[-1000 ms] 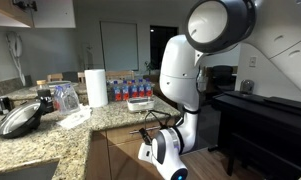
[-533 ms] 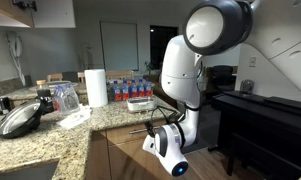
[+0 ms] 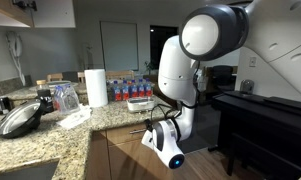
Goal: Open the drawer
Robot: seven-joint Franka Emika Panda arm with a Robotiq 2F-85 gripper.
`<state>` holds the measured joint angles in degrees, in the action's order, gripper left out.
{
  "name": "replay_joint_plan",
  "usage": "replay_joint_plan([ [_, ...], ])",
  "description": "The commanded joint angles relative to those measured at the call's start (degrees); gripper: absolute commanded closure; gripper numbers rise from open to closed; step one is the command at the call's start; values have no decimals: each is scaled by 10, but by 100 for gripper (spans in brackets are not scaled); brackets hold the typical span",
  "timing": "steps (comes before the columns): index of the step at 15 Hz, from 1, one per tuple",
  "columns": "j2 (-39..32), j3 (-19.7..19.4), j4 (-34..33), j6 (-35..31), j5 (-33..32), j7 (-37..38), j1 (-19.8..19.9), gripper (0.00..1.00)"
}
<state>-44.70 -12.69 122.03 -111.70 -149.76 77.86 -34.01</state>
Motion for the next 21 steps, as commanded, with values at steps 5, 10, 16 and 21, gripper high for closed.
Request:
replay_joint_plan([
  [5, -45, -19, -50, -70, 0, 16, -3, 0],
  [10, -57, -15, -74, -74, 0, 14, 8, 0],
  [16, -76, -9, -117, -97, 4, -2, 26, 26],
  [21, -80, -6, -112, -112, 3, -2, 22, 59],
])
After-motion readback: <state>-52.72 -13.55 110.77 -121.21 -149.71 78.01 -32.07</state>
